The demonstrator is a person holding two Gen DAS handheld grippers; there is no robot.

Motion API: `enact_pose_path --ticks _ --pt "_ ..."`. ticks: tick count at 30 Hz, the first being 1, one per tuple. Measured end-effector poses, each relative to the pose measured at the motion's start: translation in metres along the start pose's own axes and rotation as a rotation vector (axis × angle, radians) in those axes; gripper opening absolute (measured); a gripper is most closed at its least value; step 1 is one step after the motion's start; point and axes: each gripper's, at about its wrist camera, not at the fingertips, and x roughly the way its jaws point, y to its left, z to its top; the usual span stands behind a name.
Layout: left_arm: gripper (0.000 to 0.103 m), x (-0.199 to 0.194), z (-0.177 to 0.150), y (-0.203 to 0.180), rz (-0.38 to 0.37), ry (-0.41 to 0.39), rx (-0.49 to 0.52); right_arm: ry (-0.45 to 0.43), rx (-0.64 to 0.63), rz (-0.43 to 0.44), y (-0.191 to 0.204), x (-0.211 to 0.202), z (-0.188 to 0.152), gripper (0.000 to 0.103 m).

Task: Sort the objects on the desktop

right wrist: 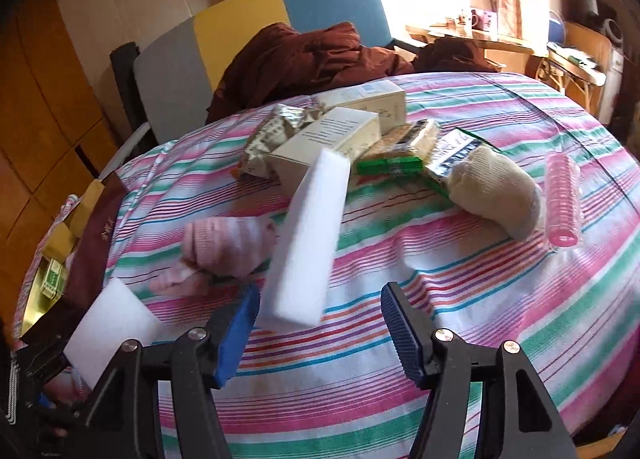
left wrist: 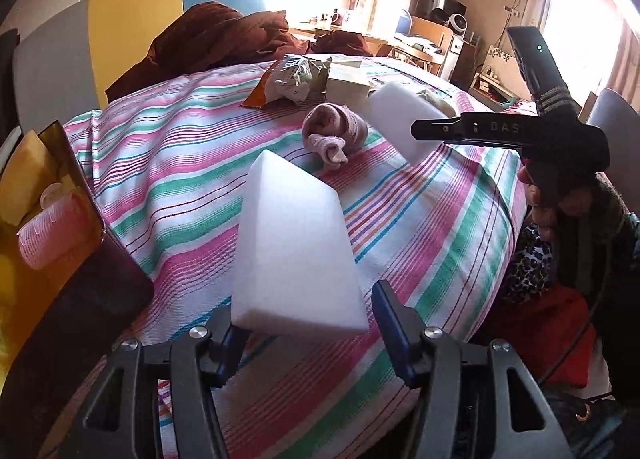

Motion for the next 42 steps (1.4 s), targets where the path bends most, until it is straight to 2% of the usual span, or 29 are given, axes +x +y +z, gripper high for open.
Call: enact_pose_path --ticks 3,7,10,14,19,24,26,28,31,33,40,42 --pt "0.06 -0.004 0.0 0.0 -0.005 -0.006 -0.009 -0.022 0.015 -0.012 -0.008 -0.004 -0.001 0.067" --pt "0.06 -0.016 0.002 0.001 -0.01 -0.036 -0.024 -0.058 -0.031 -0.026 -0.004 -0.007 0.001 0.074" --pt "0.062 -0.025 0.006 0.005 -0.016 -0.068 -0.037 -0.053 -0.082 -0.019 0.004 0.002 0.003 0.076" --pt "0.063 -0.028 0.012 0.008 0.024 -0.083 -0.007 -0.016 -0.152 -0.052 0.015 0.021 0.0 0.076" --pt "0.064 -0.016 0.017 0.001 0.075 -0.052 0.103 0.01 -0.184 -0.084 0.018 0.036 -0.01 0.077" --pt "0.065 0.0 0.017 0.004 0.082 -0.018 0.121 0.0 -0.203 -0.095 0.019 0.038 -0.01 0.076" --pt "0.067 0.004 0.017 0.005 0.102 -0.014 0.125 -0.004 -0.212 -0.099 0.02 0.037 -0.011 0.075" --pt "0.067 0.006 0.017 0.009 0.098 -0.008 0.111 -0.01 -0.225 -0.101 0.022 0.036 -0.011 0.065" --pt "0.065 0.007 0.015 0.014 0.097 -0.003 0.087 -0.014 -0.231 -0.105 0.023 0.034 -0.012 0.061" --pt "0.065 0.008 0.014 0.014 0.11 0.003 0.086 -0.013 -0.231 -0.103 0.024 0.033 -0.013 0.061" --pt "0.067 -0.002 0.019 0.014 0.044 -0.035 0.043 -0.004 -0.217 -0.089 0.022 0.021 -0.022 0.061" --pt "0.067 0.0 0.019 0.016 0.048 -0.031 0.032 -0.004 -0.212 -0.085 0.022 0.018 -0.025 0.061"
